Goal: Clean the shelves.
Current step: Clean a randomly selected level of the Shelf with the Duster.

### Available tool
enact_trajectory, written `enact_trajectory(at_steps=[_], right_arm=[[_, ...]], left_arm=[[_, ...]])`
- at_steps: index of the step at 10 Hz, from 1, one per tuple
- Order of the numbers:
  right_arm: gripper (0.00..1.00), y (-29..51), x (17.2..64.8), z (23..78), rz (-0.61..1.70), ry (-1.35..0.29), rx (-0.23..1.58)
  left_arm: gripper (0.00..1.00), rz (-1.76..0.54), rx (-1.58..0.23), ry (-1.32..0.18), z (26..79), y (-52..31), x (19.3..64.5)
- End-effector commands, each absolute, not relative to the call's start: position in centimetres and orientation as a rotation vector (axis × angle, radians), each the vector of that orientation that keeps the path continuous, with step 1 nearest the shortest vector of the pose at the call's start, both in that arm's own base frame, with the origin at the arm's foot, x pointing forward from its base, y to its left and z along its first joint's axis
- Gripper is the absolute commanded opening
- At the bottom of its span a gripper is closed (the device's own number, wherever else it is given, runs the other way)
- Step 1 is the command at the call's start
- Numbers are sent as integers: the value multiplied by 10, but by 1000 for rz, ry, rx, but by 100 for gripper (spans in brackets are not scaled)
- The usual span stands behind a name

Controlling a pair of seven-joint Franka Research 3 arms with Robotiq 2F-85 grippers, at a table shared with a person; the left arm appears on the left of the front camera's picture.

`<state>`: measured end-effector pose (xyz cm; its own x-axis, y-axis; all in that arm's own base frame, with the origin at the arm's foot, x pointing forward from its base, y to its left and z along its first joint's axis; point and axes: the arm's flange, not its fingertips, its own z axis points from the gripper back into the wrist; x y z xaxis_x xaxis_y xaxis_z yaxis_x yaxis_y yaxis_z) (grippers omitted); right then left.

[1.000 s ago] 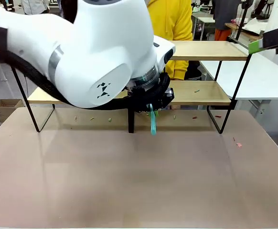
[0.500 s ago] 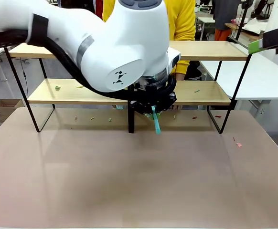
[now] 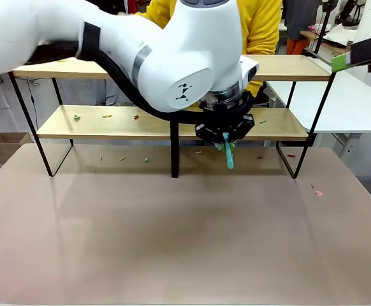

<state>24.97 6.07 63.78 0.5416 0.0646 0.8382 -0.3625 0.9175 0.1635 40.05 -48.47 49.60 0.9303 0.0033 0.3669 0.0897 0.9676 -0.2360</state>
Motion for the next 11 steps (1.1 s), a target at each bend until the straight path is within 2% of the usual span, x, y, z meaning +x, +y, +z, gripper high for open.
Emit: enact_trajectory(at_steps=[1,4,8,11], right_arm=[[100,60,250,639,257,-971,340],[100,60,250,639,257,-971,340],[100,60,250,639,257,-971,340],[100,60,250,639,257,-971,340]], left_arm=[[13,-160,-332,-331,504,-488,411],[13,-286,-453,-297,506,-494,407],[13,-353,-419,-255,499,-503,415],[13,-466,-450,-152,503,-499,405]])
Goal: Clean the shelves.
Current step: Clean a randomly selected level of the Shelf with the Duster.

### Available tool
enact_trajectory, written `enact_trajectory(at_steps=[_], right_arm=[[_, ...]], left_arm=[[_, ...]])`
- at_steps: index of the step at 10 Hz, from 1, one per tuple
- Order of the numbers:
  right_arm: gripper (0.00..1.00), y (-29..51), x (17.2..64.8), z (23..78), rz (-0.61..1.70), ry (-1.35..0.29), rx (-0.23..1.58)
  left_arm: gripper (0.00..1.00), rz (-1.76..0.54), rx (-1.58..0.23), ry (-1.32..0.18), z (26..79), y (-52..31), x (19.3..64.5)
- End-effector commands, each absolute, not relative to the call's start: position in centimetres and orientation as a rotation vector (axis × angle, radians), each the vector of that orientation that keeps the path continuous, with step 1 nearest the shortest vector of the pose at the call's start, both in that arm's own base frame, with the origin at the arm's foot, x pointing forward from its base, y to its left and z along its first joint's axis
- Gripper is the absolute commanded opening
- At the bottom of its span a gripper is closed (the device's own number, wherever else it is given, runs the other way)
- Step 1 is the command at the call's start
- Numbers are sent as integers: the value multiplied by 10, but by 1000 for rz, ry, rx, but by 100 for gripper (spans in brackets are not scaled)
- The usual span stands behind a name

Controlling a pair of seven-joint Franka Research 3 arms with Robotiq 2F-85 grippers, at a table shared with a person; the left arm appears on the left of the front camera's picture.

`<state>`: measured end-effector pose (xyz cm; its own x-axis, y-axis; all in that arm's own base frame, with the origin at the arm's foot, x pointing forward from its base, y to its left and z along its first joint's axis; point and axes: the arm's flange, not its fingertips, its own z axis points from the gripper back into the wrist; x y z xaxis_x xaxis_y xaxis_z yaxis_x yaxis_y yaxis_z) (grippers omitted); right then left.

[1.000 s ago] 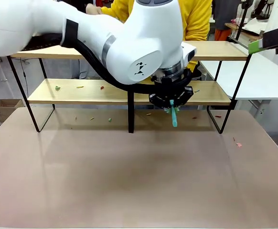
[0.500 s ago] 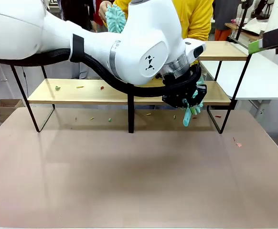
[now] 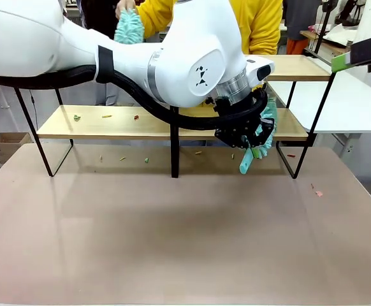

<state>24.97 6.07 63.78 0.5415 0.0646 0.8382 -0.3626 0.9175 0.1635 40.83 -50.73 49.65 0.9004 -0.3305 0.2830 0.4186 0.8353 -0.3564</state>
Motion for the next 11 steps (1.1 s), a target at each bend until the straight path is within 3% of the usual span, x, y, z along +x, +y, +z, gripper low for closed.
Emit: enact_trajectory(at_steps=[1,4,11], right_arm=[[100,60,250,639,257,-971,340],[100,60,250,639,257,-971,340],[100,60,250,639,257,-971,340]], left_arm=[[13,-545,-463,-80,508,-491,397],[13,-821,-409,77,531,-445,340],[13,-934,-434,-49,570,-363,286]])
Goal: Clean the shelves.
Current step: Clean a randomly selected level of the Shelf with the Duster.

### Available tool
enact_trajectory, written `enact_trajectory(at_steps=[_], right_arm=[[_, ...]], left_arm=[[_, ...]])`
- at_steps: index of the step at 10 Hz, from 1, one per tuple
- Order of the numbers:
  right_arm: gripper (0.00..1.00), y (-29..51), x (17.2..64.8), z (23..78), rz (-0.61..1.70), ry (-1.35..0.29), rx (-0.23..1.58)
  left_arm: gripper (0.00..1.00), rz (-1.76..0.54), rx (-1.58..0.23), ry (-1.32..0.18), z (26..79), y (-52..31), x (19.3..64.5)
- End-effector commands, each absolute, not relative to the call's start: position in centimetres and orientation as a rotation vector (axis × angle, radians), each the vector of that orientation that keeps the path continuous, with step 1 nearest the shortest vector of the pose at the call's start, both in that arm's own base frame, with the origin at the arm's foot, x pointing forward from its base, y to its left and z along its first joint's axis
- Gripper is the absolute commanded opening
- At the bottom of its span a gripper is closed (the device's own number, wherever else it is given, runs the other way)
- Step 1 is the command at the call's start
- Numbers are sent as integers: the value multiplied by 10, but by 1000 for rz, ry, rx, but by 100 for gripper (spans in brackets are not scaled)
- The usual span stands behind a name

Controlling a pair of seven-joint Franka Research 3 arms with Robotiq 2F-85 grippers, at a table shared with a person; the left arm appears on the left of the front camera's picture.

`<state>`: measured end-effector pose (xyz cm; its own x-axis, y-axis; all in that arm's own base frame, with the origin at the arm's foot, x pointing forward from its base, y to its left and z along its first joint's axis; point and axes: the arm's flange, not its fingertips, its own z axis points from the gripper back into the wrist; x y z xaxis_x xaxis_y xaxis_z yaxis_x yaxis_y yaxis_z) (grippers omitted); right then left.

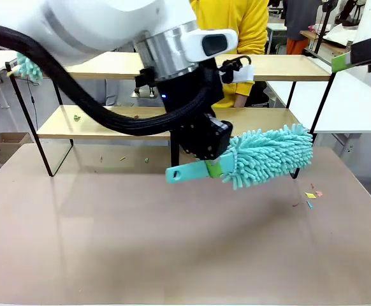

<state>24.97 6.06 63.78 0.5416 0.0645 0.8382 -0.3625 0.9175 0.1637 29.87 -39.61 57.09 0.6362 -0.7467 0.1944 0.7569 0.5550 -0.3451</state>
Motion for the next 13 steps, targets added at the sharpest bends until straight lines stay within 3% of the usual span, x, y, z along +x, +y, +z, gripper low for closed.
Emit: enact_trajectory(at_steps=[1,3,5,6,7,13], right_arm=[[100,60,250,639,257,-971,340],[100,60,250,639,257,-971,340],[100,60,250,639,257,-971,340],[100,60,250,639,257,-971,340],[100,60,250,639,257,-971,340],[100,60,250,639,257,-971,340]], left_arm=[[13,-972,-396,-63,577,-324,270],[13,-1044,-344,-129,579,-264,222],[13,-1262,-361,-226,569,-232,174],[13,-1125,-461,-276,573,-235,176],[13,-1156,-335,-143,578,-247,197],[13,-1152,-287,-161,575,-232,204]])
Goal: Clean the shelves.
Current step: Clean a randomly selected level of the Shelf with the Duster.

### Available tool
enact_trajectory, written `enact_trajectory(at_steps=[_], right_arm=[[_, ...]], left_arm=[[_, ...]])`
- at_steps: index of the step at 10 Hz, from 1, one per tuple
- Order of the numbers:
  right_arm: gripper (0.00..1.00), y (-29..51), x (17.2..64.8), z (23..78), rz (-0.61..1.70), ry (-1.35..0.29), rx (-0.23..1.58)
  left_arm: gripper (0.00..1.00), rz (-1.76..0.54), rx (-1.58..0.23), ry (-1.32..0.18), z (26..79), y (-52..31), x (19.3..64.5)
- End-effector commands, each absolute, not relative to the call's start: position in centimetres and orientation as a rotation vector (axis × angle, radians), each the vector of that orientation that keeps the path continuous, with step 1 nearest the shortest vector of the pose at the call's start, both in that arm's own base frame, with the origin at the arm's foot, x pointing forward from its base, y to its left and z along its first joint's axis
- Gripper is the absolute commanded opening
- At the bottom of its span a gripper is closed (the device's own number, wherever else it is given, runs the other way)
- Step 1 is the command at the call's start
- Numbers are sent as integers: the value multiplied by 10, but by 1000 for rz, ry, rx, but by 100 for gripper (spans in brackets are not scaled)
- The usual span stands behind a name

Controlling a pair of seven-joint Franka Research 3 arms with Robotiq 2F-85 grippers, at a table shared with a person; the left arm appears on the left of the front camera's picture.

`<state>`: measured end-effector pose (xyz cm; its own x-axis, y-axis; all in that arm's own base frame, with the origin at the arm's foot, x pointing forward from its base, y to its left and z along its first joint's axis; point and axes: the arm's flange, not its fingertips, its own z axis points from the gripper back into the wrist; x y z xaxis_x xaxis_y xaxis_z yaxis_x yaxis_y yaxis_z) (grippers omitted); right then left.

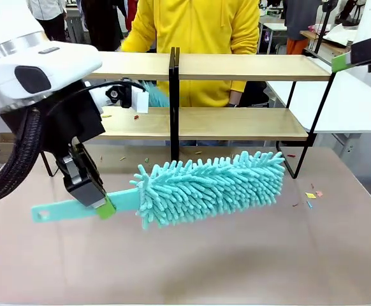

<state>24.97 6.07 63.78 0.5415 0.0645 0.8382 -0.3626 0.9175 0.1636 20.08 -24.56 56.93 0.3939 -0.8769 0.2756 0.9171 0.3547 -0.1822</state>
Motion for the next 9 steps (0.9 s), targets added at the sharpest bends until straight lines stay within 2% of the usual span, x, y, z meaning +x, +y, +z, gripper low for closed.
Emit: enact_trajectory(at_steps=[1,2,3,4,6,8,9], right_arm=[[100,60,250,639,257,-971,340],[100,60,250,639,257,-971,340],[100,60,250,639,257,-971,340],[100,60,250,639,257,-971,340],[100,60,250,639,257,-971,340],[100,60,250,639,257,-971,340],[100,60,250,639,257,-971,340]], left_arm=[[13,-1095,-284,-213,589,-205,215],[13,-1192,-358,-219,611,-165,228],[13,-1148,-342,-263,637,-115,237],[13,-1256,-408,-336,661,-62,233],[13,-1062,-439,-480,687,50,202],[13,-765,-502,-691,689,140,157],[13,-553,-522,-739,677,175,133]])
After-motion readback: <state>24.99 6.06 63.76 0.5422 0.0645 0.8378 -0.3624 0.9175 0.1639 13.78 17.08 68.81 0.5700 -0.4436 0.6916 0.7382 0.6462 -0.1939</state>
